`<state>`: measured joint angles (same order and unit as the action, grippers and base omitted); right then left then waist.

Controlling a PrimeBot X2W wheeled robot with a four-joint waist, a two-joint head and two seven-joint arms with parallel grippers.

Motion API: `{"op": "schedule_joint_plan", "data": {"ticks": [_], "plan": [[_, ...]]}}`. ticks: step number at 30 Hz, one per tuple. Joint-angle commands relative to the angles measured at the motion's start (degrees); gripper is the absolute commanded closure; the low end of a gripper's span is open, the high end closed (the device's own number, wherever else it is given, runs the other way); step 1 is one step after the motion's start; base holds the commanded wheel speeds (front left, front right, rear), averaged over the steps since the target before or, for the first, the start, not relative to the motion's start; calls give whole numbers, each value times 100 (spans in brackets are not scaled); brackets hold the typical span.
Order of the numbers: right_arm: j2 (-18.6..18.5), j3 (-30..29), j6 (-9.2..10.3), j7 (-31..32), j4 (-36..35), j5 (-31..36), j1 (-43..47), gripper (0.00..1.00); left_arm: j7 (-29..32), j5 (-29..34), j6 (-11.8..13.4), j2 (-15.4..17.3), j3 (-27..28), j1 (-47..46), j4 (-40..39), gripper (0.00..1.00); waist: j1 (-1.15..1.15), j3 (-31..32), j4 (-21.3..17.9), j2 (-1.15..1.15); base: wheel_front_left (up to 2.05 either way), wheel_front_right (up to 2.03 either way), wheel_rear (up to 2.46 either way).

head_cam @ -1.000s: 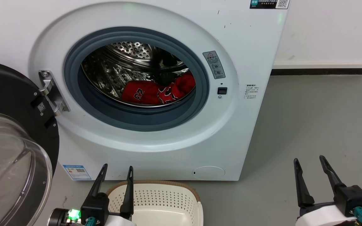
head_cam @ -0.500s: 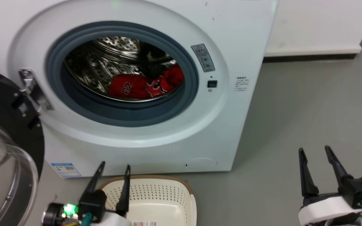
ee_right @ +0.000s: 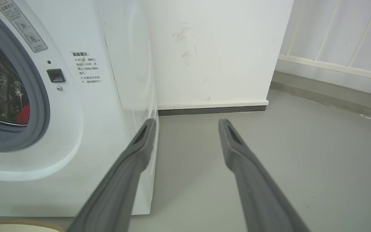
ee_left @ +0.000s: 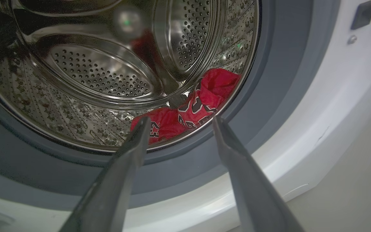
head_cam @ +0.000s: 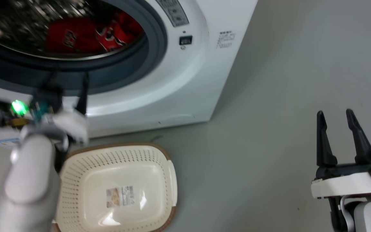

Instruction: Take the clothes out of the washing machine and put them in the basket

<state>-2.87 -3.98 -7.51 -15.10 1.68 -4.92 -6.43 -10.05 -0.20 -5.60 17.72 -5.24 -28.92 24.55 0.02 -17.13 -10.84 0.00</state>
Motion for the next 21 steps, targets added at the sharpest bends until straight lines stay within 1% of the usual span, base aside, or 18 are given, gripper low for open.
{"op": "schedule_joint_plan", "data": {"ticks": [1, 7, 11, 16, 21], "plan": [[-2, 25, 3, -10, -69, -60, -183, 0, 196, -36, -47, 110, -21, -557, 191, 0, -2, -676, -347, 0, 0, 0, 0], [0, 149, 4, -10, -213, -165, -416, 0, 1247, 19, -132, 540, -120, -2423, 1208, 0, -2, -1378, -517, 0, 0, 0, 0], [1, 270, 4, -10, -283, -269, -550, 0, 1958, 154, -146, 784, -260, -3434, 1787, 0, -2, -1741, -662, 0, 0, 0, 0], [-2, 496, 4, -10, -378, -401, -637, 0, 2741, 266, -171, 1092, -438, -4435, 2268, 0, -2, -2105, -921, 0, 0, 0, 0], [-1, 755, 4, -10, -498, -540, -671, 0, 3531, 253, -180, 1448, -703, -5227, 2557, 0, -2, -2428, -1251, 0, 0, 0, 0]]}}
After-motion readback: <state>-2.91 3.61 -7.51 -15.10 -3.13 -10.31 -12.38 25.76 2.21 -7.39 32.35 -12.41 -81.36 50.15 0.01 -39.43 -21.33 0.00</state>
